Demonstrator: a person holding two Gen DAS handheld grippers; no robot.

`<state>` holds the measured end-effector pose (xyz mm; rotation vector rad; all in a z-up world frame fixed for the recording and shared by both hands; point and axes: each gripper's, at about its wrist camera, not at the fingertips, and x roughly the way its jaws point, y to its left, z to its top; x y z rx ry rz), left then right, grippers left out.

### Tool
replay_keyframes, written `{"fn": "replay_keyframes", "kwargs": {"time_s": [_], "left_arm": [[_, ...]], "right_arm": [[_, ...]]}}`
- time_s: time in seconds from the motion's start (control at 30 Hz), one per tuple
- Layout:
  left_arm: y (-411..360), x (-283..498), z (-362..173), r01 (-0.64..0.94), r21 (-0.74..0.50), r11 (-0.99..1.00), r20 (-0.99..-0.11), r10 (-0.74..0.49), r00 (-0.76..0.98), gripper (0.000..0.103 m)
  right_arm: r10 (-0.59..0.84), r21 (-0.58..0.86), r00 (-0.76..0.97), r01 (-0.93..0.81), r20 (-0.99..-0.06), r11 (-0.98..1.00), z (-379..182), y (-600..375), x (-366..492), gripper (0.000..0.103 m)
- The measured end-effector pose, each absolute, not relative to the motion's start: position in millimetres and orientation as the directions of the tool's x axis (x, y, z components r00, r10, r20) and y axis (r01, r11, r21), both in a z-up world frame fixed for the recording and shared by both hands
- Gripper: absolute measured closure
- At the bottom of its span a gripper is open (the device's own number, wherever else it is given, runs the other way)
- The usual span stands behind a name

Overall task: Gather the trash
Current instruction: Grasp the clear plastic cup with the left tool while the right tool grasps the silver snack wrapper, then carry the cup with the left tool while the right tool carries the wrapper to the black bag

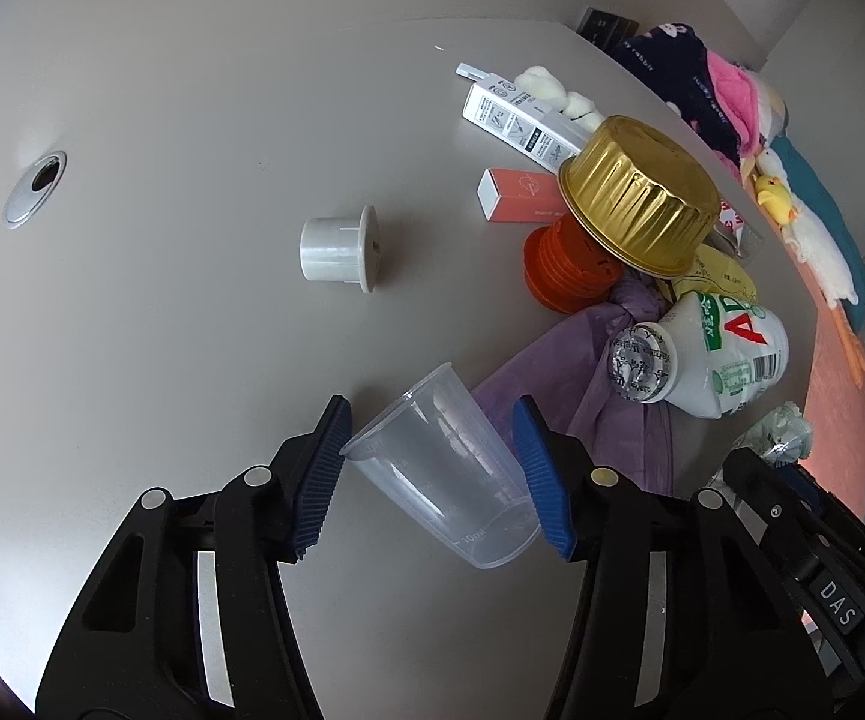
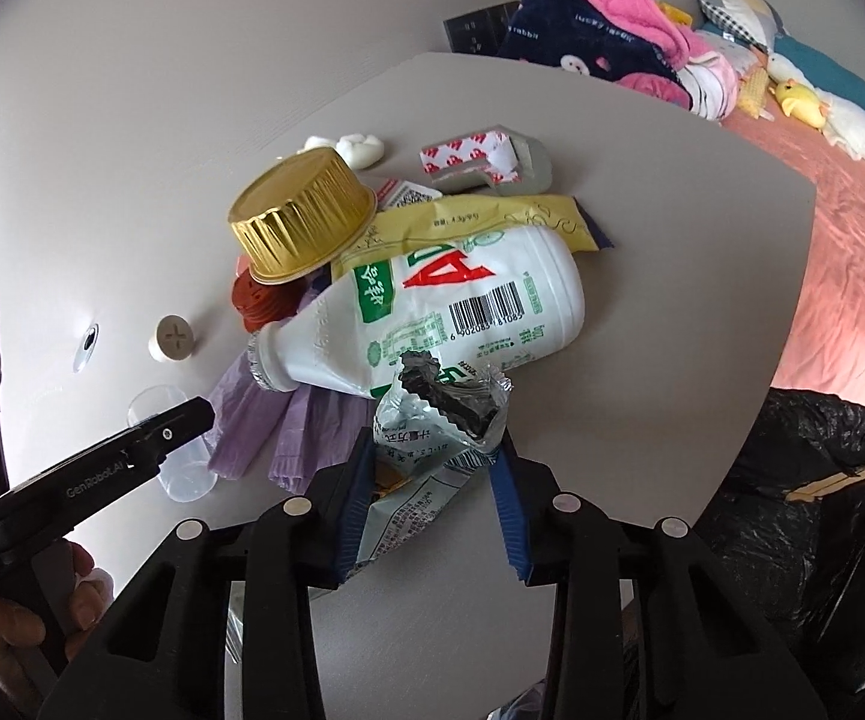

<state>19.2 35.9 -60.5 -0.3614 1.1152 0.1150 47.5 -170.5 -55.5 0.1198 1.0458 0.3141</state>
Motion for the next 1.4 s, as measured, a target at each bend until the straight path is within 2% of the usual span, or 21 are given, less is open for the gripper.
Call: {"fn": "replay_keyframes", "kwargs": {"time_s": [0.27, 0.6, 1.4], "left_arm": [[24, 8, -34, -0.203, -0.242, 0.949, -0.863, -0.114, 0.493, 0.049], [-31, 8, 2, -0.029, -0.245, 0.969, -0.820, -0.191, 0.539, 0.049], [-181, -5, 19, 0.340, -0.252, 0.906, -0.797, -0.394, 0.458, 0.049]], "right_arm": [[0.292, 0.245, 0.527, -0.160, -0.798, 0.956, -33, -191, 36, 0.064], [0.231, 0.248, 0.622, -0.061, -0.748, 0.967, -3, -236, 8, 0.064], [-0.006, 0.244, 0.702, 0.256, -0.712, 0.936, 13, -362, -81, 0.064]]}}
